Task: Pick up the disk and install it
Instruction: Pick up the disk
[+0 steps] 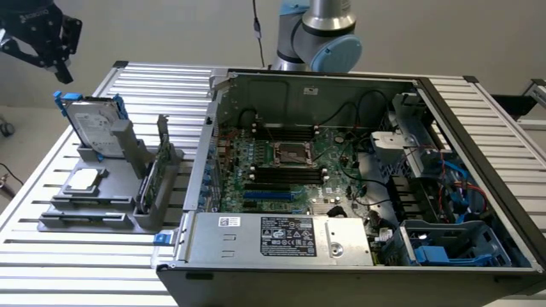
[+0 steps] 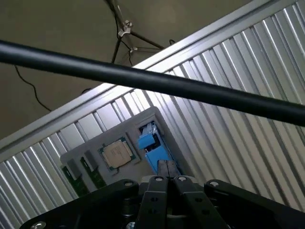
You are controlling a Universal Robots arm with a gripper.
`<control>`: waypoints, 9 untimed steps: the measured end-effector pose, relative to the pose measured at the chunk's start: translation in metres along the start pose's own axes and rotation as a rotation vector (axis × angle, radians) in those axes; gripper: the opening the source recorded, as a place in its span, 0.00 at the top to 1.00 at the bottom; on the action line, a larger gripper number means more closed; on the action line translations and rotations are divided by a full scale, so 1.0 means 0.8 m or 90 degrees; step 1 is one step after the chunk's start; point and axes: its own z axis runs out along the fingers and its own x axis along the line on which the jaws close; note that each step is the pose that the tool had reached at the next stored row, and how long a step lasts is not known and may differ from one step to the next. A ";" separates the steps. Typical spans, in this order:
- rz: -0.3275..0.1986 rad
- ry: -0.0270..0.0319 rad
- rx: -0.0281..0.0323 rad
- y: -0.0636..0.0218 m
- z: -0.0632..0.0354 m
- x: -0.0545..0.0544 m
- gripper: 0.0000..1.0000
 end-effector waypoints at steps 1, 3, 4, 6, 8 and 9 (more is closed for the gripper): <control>-0.011 0.0001 0.0002 0.000 0.000 0.000 0.89; -0.035 0.0002 0.0006 0.000 0.000 0.000 0.89; -0.047 0.0002 0.0008 0.000 0.001 0.000 0.89; -0.069 0.0004 0.0011 0.000 0.001 0.000 0.89; -0.093 0.0005 0.0015 0.000 0.001 0.000 0.89; -0.105 0.0005 0.0017 0.000 0.001 0.000 0.89</control>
